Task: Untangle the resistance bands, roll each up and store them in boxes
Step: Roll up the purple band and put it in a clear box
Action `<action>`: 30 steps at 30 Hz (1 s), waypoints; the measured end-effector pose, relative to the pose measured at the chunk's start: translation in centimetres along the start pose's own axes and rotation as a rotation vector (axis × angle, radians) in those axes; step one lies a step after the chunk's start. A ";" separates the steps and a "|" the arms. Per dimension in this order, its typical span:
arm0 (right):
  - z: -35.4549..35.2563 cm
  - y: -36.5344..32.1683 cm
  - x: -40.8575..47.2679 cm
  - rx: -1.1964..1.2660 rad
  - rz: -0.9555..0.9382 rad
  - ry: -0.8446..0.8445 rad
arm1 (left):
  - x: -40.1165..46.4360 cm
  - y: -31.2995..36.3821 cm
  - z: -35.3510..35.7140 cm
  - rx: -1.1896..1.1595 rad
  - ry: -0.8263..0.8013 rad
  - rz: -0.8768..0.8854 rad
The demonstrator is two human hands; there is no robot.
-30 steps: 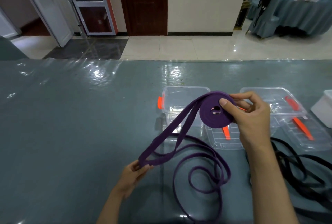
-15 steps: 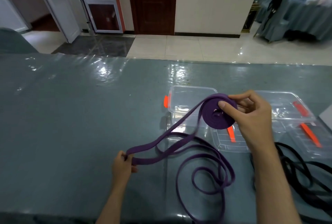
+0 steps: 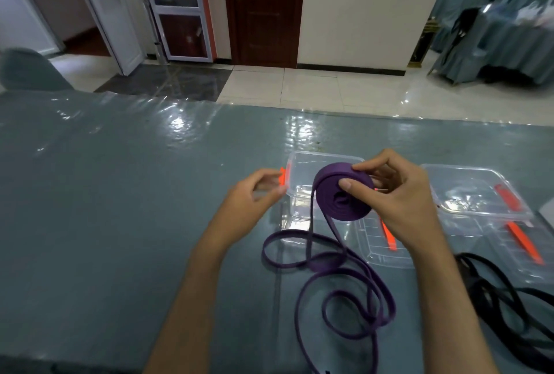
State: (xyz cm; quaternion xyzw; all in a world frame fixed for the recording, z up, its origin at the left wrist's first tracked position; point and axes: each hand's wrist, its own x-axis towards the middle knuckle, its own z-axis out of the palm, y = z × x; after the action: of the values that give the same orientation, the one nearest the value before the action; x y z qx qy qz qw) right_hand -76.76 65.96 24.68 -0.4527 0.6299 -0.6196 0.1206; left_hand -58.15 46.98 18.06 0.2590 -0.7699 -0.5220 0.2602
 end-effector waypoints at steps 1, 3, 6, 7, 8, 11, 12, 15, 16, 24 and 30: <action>0.0 0.0 0.1 -0.008 0.000 -0.012 | 0.6 2.4 0.4 -0.109 -0.032 0.100; -0.2 0.1 0.2 -0.006 0.000 -0.030 | 1.4 5.6 1.4 -0.204 -0.141 0.223; -1.1 0.2 0.4 0.010 -0.002 -0.051 | 2.3 6.9 2.8 -0.161 -0.209 0.310; -1.4 0.3 0.5 0.017 0.006 -0.061 | 2.6 6.9 3.3 -0.183 -0.214 0.308; -1.7 0.3 0.5 0.028 0.022 -0.074 | 2.9 6.8 3.6 -0.217 -0.219 0.296; -2.5 0.8 0.6 0.085 0.100 -0.108 | 3.6 6.4 4.4 -0.273 -0.246 0.267; -2.7 1.0 0.7 0.098 0.114 -0.107 | 3.7 6.4 4.6 -0.285 -0.252 0.264; -3.1 1.5 1.1 0.129 0.114 -0.082 | 4.3 6.5 4.9 -0.312 -0.260 0.278; -3.1 1.6 1.2 0.152 0.120 -0.071 | 4.5 6.6 5.0 -0.313 -0.260 0.283; -1.9 3.0 3.4 0.321 0.257 -0.034 | 5.3 4.9 4.8 -0.241 -0.196 0.275; -1.4 3.5 4.4 0.402 0.329 -0.133 | 5.7 4.4 3.6 -0.329 -0.170 0.232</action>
State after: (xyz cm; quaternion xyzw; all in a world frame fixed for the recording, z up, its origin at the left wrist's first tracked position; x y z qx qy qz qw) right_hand -81.67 63.08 23.63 -0.3508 0.5501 -0.6730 0.3483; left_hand -65.26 46.95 21.78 0.0776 -0.7184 -0.6270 0.2912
